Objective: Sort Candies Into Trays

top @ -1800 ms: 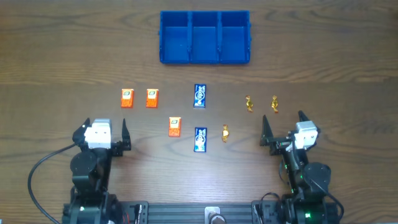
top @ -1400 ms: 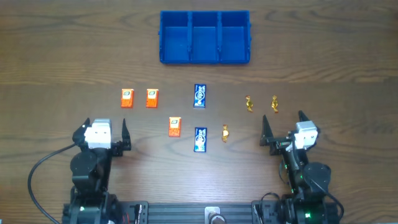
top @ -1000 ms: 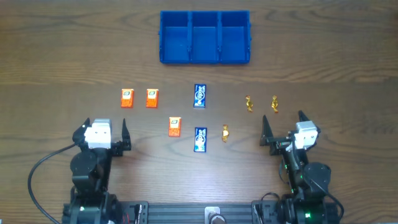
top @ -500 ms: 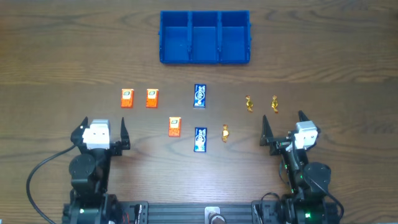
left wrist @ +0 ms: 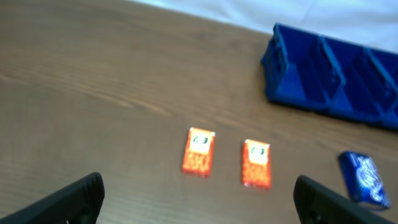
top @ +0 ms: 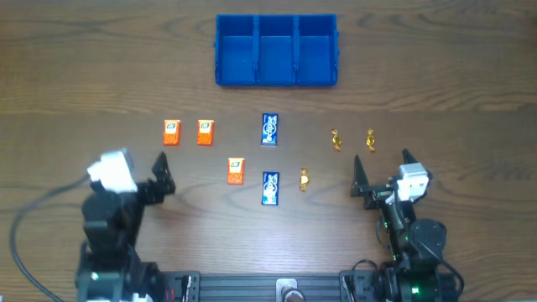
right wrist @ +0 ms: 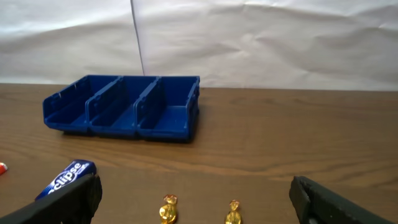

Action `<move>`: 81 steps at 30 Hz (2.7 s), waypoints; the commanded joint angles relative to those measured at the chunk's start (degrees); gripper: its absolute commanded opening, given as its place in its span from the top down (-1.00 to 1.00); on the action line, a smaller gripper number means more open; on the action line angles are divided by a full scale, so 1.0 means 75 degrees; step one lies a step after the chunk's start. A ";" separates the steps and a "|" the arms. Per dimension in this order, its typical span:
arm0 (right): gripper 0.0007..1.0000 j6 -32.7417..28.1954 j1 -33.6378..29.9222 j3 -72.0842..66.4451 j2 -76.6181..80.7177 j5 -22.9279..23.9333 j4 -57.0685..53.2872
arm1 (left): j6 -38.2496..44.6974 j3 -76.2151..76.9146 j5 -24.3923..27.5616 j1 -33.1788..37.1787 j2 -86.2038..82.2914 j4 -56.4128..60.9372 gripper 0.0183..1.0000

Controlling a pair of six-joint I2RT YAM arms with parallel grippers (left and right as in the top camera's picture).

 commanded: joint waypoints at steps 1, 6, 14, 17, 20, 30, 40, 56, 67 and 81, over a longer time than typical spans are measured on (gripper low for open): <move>-1.00 0.0070 0.0044 -0.0020 -0.0047 0.0038 -0.0047 | 0.0230 0.2591 0.0254 -0.0026 0.2932 -0.0664 -0.97; -1.00 0.0070 0.0044 -0.0020 -0.0047 0.0041 -0.0047 | 0.1090 0.5042 0.0326 -0.0044 0.6000 -0.2092 -1.00; -1.00 0.0070 0.0044 -0.0020 -0.0047 0.0038 -0.0047 | 0.1999 0.5686 0.0420 -0.0166 0.8609 -0.2264 -1.00; -1.00 0.0070 0.0044 -0.0020 -0.0047 0.0038 -0.0047 | 0.2084 0.5686 0.0560 -0.0347 0.9320 -0.2142 -1.00; -1.00 0.0070 0.0044 -0.0020 -0.0047 0.0038 -0.0047 | 0.2084 0.5686 0.0557 -0.0490 0.9920 -0.1926 -1.00; -1.00 0.0070 0.0044 -0.0020 -0.0047 0.0038 -0.0047 | 0.2081 0.5686 0.0513 -0.0469 1.0413 -0.1845 -1.00; -1.00 0.0070 0.0044 -0.0020 -0.0047 0.0038 -0.0047 | 0.1970 0.5686 0.0504 -0.0131 1.0512 -0.1763 -1.00; -1.00 0.0070 0.0044 -0.0020 -0.0047 0.0038 -0.0047 | 0.1789 0.5686 0.0329 -0.0122 1.0969 -0.1387 -0.49; -1.00 0.0070 0.0044 -0.0020 -0.0047 0.0038 -0.0047 | 0.1725 0.5686 0.0364 -0.0125 1.0969 -0.1376 0.00; -1.00 0.0070 0.0044 -0.0020 -0.0047 0.0038 -0.0047 | 0.1559 0.5686 0.0370 -0.0137 1.0946 -0.1221 0.30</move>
